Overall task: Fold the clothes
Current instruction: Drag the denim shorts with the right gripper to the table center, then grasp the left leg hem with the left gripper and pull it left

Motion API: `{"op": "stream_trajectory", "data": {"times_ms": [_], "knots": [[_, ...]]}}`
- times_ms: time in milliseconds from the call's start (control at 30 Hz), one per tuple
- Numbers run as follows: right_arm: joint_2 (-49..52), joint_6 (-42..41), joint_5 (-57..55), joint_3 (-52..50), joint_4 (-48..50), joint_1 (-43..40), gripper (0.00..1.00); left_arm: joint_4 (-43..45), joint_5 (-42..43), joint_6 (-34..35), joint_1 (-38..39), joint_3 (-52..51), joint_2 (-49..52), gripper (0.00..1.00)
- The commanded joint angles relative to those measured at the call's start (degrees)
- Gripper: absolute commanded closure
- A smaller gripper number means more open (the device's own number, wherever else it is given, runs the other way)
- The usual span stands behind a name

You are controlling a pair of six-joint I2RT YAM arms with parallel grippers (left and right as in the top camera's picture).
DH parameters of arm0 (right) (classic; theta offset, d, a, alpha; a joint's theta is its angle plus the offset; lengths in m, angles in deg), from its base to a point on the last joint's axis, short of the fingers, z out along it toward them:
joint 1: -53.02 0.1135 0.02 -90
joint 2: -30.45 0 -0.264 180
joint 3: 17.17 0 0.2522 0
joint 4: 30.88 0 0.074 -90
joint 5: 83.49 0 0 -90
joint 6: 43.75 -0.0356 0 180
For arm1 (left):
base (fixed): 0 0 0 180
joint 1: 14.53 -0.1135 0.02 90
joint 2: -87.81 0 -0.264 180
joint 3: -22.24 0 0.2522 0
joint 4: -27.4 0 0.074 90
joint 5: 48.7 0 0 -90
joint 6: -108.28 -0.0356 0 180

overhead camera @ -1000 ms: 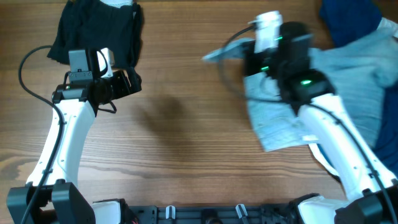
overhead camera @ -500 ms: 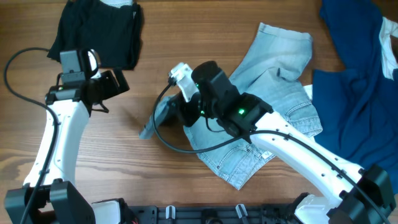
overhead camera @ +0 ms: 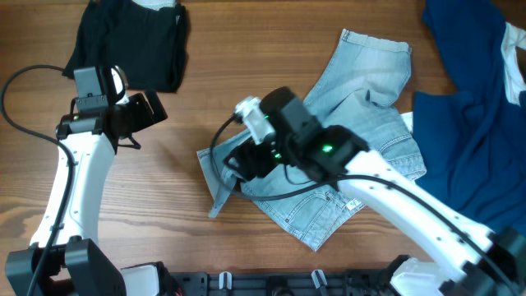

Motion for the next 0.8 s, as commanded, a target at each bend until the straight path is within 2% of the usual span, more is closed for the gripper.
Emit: {"op": "stream_trajectory", "data": {"times_ms": [0, 200, 300, 667, 767], "knots": [[-8.85, -2.93, -8.92, 1.4, -1.16, -8.76, 0.17, -0.5, 5.27, 0.68, 2.47, 0.81, 1.25, 0.0], [-12.13, -2.71, -9.29, 1.4, -5.92, -22.86, 0.17, -4.0, 6.97, 0.46, 9.05, 0.81, 7.45, 0.0], [-11.85, -1.55, -9.29, 1.33, -7.93, -27.71, 0.17, -6.12, 6.95, 0.83, 12.17, 0.81, 12.33, 0.05], [-8.39, -0.83, -13.2, 1.33, -10.08, -30.27, 0.17, -5.62, 5.7, 1.31, 16.94, 0.81, 21.09, 0.02], [-7.34, -0.76, -13.42, 1.33, -9.9, -30.27, 0.16, -5.64, 2.56, 1.31, 17.73, 0.81, 21.11, 0.06]]}}
